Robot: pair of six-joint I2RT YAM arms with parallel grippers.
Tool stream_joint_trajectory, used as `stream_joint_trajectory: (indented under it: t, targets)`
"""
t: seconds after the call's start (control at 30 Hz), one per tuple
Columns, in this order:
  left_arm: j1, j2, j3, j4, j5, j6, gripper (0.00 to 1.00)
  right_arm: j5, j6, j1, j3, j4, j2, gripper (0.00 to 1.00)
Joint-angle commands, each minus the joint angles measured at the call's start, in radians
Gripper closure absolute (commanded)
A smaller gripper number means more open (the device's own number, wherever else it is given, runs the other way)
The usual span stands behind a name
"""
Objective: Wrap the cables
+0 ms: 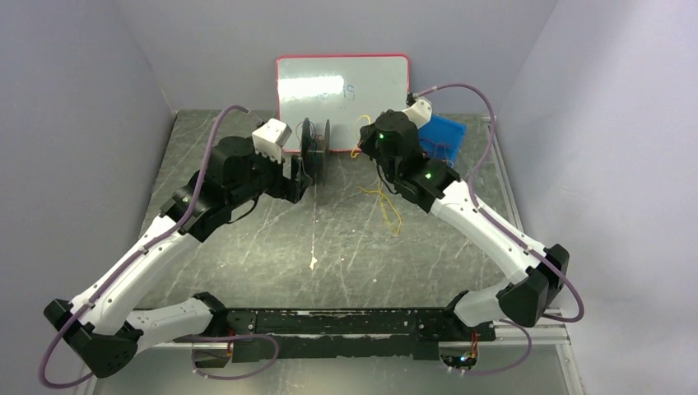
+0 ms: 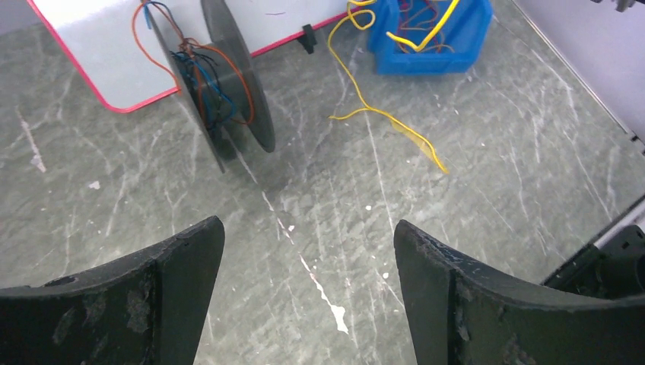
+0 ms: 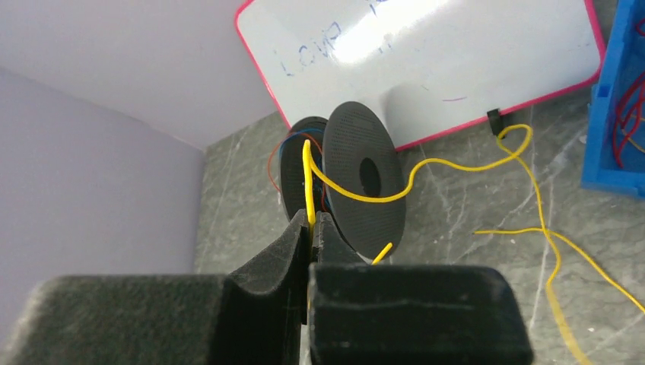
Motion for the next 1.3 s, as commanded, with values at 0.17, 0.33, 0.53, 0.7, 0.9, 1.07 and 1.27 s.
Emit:
stream_joint_trajectory:
  t: [0.17,0.33,0.53,0.7,0.9,1.07,1.27]
  targets:
    - [0.013,0.09,0.09,0.022,-0.15,-0.003,0.13,0.032,0.149,-0.074,0.078,0.039,0.109,1.0]
    - [0.093,0.146,0.122,0.044,-0.146,-0.011,0.13,0.005,0.168,-0.114,0.175,0.02,0.201,1.0]
    - [0.188,0.224,0.142,0.104,-0.06,-0.01,0.14,-0.065,0.166,-0.163,0.25,0.065,0.29,1.0]
    - [0.217,0.292,0.163,0.143,-0.033,0.005,0.15,-0.183,0.14,-0.192,0.317,0.135,0.367,1.0]
    - [0.252,0.349,0.164,0.191,-0.015,0.015,0.16,-0.321,0.059,-0.216,0.423,0.195,0.478,1.0]
    - [0.264,0.399,0.172,0.212,0.014,0.015,0.19,-0.399,0.043,-0.233,0.54,0.195,0.598,1.0]
    - [0.265,0.447,0.177,0.244,0.043,0.043,0.21,-0.49,0.061,-0.238,0.601,0.189,0.691,1.0]
